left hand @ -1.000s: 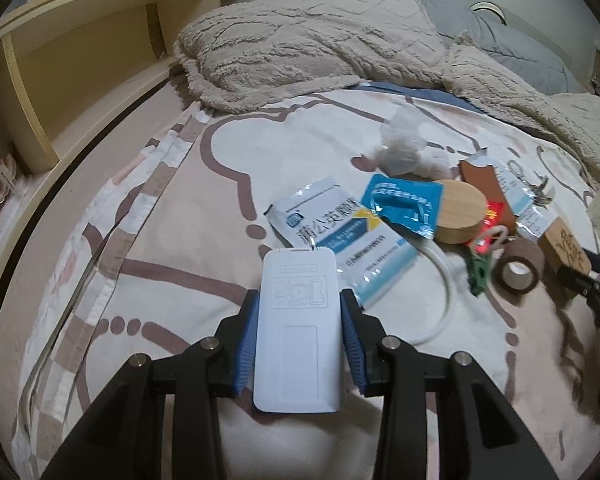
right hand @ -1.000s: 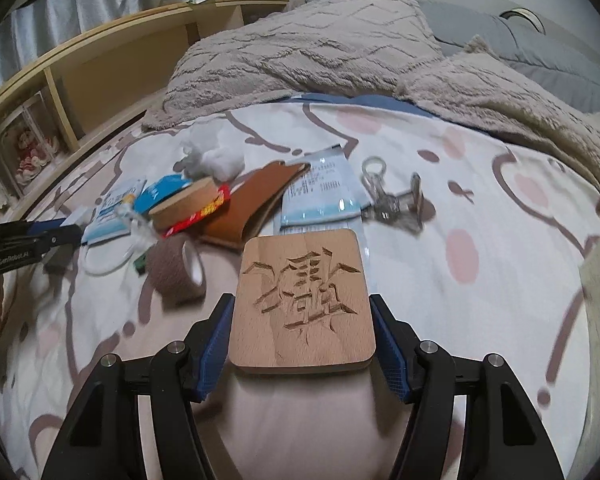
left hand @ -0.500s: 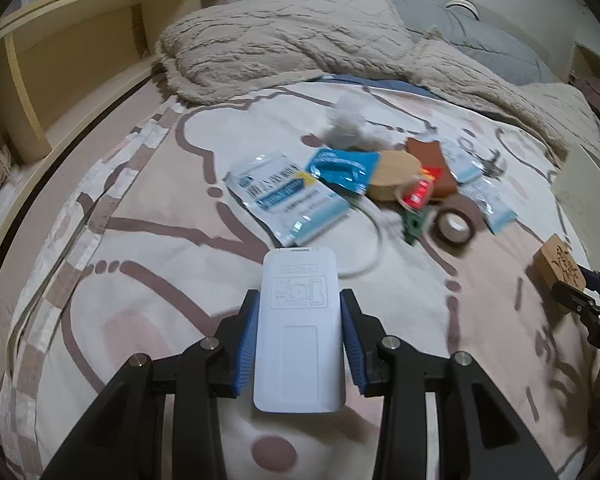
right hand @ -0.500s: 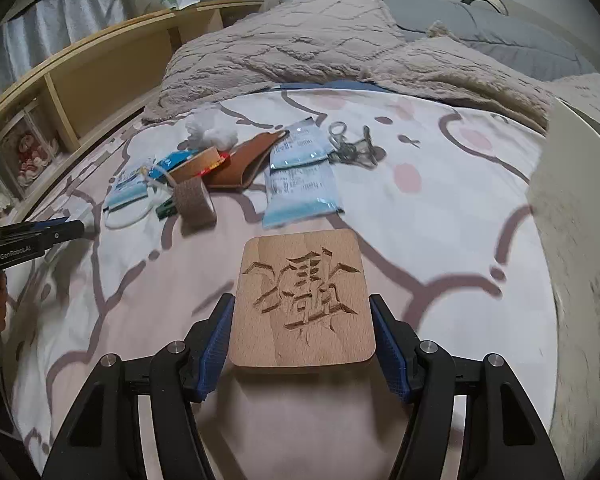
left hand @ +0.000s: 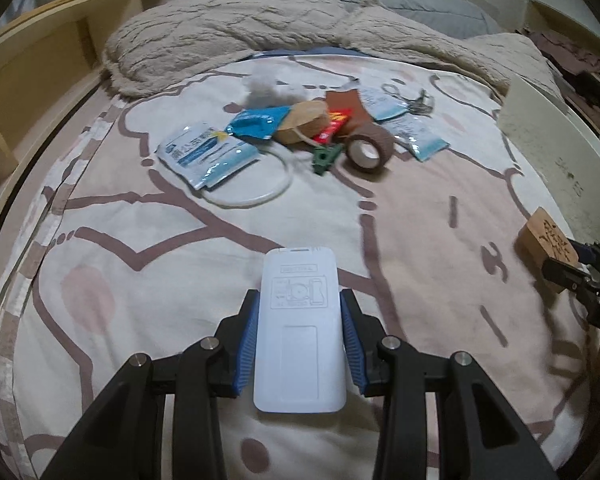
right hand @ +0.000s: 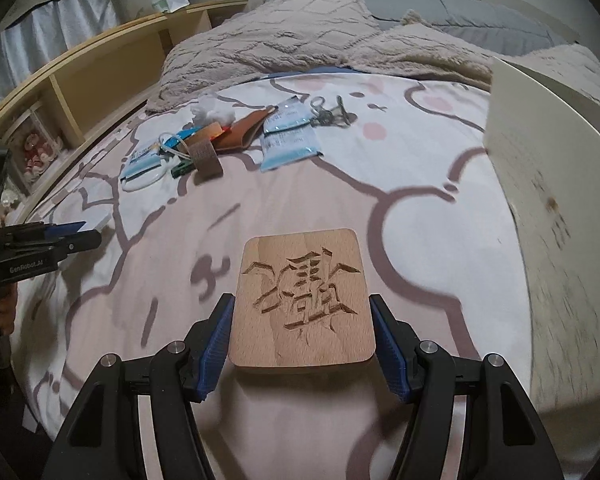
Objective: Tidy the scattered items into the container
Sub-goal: 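Lift and carry the phone case and wooden coaster toward the white box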
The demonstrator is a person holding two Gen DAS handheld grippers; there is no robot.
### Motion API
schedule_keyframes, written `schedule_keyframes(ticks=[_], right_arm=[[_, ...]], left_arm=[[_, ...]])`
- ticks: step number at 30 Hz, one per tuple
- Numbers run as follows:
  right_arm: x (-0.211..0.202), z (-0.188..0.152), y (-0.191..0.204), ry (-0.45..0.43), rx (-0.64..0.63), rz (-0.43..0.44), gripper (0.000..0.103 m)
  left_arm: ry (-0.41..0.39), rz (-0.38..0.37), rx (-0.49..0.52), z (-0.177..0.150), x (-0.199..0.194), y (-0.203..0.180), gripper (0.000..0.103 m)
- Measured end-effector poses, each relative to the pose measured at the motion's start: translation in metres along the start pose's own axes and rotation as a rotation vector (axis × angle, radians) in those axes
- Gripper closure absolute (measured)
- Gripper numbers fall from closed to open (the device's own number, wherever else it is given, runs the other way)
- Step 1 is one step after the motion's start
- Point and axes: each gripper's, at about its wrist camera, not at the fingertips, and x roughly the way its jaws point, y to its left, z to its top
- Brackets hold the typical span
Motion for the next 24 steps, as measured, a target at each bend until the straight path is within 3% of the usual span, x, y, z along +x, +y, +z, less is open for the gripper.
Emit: schedule_keyframes(ticks=[13, 19, 21, 24], right_arm=[[-0.041, -0.012, -0.012, -0.056, 0.059, 0.005, 0.037], [-0.084, -0.005, -0.015, -0.116, 0.067, 0.016, 0.037], [-0.099, -0.003, -0.017, -0.14, 0.065, 0.005, 0.037], [-0.12, 0.001, -0.021, -0.172, 0.065, -0.011, 0.037]], left_arm=[[-0.041, -0.047, 0.087, 0.011, -0.04, -0.042, 0.064], [-0.081, -0.059, 0.111, 0.031, -0.064, -0.062, 0.064], [-0.091, -0.098, 0.111, 0.04, -0.074, -0.072, 0.064], [-0.133, -0.117, 0.169, 0.046, -0.089, -0.09, 0.064]])
